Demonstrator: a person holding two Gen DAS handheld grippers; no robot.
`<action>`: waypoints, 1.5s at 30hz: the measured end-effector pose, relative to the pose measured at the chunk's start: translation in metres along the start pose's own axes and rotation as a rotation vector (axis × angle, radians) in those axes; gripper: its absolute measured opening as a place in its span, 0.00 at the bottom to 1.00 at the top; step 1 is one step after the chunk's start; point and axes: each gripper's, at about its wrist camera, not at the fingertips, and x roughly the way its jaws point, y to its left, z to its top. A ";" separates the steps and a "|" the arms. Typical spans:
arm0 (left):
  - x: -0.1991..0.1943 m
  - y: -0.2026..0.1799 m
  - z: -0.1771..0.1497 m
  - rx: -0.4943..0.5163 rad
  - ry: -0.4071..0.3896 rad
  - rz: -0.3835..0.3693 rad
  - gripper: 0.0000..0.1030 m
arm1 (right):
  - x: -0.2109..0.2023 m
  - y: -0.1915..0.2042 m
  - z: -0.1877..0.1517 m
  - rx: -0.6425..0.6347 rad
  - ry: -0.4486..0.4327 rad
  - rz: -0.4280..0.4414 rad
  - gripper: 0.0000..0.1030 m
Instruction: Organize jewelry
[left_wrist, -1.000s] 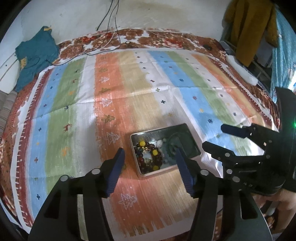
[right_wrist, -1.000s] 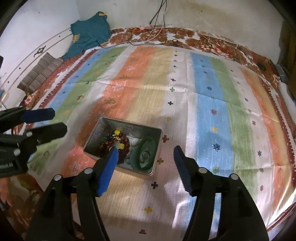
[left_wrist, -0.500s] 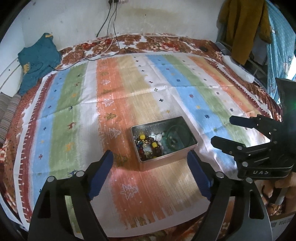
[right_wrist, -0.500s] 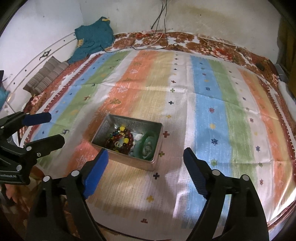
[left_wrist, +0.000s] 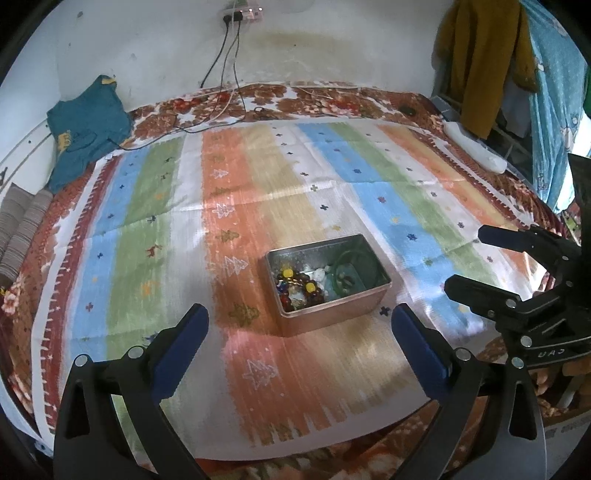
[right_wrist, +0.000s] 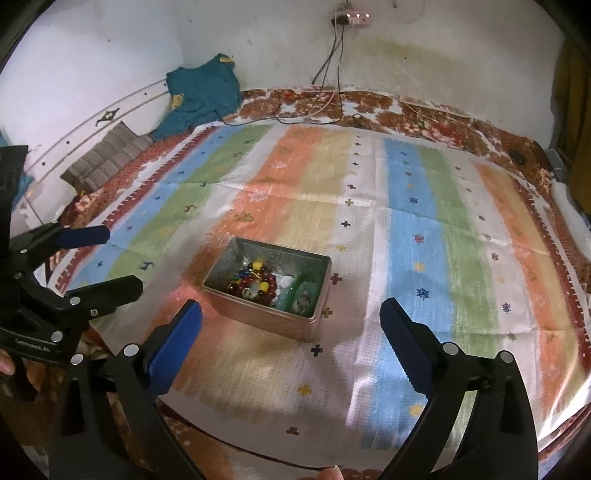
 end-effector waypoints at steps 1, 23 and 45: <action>-0.002 -0.001 -0.001 0.002 -0.005 0.000 0.94 | -0.001 0.000 0.000 -0.002 0.000 -0.001 0.95; -0.018 -0.007 -0.006 0.010 -0.083 0.043 0.94 | -0.018 0.002 -0.009 0.005 -0.057 -0.017 0.95; -0.024 -0.011 -0.006 0.035 -0.120 0.034 0.94 | -0.025 0.009 -0.011 -0.018 -0.093 -0.024 0.95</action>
